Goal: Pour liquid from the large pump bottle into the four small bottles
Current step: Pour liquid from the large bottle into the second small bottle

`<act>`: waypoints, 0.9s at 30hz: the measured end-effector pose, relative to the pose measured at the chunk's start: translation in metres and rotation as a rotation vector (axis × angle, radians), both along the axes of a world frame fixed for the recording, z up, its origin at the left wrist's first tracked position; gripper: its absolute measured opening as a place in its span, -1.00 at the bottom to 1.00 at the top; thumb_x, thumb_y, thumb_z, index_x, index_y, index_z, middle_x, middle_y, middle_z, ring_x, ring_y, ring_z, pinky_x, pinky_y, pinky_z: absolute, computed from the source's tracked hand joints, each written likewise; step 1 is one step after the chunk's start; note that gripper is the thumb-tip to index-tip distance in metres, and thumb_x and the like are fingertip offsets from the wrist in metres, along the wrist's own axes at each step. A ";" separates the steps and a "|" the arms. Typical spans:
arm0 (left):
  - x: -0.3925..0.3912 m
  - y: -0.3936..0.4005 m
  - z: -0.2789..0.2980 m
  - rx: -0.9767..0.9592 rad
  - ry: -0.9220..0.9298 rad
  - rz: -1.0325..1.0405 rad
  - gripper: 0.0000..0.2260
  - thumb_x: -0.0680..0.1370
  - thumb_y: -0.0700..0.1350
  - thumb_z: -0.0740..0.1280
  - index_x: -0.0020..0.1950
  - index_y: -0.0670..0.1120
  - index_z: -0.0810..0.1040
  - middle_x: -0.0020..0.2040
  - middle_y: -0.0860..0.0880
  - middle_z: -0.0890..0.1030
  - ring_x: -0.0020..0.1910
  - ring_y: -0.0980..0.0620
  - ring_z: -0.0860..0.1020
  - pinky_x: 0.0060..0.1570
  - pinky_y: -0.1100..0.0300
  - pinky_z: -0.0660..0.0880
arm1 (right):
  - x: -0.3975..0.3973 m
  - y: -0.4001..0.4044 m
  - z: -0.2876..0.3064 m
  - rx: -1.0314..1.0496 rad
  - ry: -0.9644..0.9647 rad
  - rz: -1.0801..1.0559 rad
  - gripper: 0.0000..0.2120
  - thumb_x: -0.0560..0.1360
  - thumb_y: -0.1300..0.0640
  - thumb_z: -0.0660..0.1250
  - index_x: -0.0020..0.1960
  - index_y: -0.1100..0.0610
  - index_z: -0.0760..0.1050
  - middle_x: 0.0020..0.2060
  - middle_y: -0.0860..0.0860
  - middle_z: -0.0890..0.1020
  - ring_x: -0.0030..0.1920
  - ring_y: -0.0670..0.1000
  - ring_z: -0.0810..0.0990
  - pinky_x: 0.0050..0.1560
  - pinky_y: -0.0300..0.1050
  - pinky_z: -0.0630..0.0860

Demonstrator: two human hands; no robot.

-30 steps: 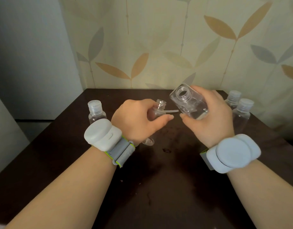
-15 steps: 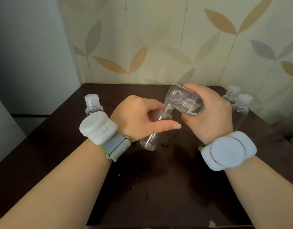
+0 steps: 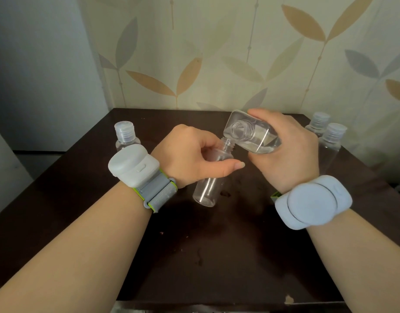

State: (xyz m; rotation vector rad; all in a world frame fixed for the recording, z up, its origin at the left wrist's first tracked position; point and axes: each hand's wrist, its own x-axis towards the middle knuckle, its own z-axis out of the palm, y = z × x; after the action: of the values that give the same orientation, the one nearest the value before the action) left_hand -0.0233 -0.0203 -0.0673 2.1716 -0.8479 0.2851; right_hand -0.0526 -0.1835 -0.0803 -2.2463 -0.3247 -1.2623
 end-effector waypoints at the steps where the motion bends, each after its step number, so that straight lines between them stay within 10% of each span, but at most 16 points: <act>1: 0.000 0.000 0.000 -0.007 0.014 -0.012 -0.54 0.21 0.25 0.38 -0.19 -0.12 0.66 -0.43 -0.13 0.61 -0.47 0.01 0.53 -0.39 0.16 0.48 | 0.000 0.000 0.000 -0.003 -0.008 0.000 -0.58 0.21 0.40 0.44 0.05 0.23 0.57 -0.14 0.16 0.63 -0.10 0.25 0.59 -0.03 0.25 0.49; 27: -0.005 0.001 0.002 -0.058 0.060 -0.121 -0.56 0.21 0.20 0.35 -0.06 -0.05 0.67 -0.34 0.06 0.64 -0.51 0.34 0.46 -0.42 0.59 0.30 | 0.000 -0.002 -0.001 -0.019 0.010 0.034 -0.60 0.24 0.42 0.42 0.06 0.22 0.56 -0.10 0.13 0.62 -0.01 0.20 0.55 0.04 0.43 0.39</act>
State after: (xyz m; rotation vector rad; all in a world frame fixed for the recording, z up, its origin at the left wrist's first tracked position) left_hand -0.0278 -0.0195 -0.0657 2.0554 -0.9218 0.1814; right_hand -0.0528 -0.1856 -0.0818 -2.2523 -0.3710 -1.2350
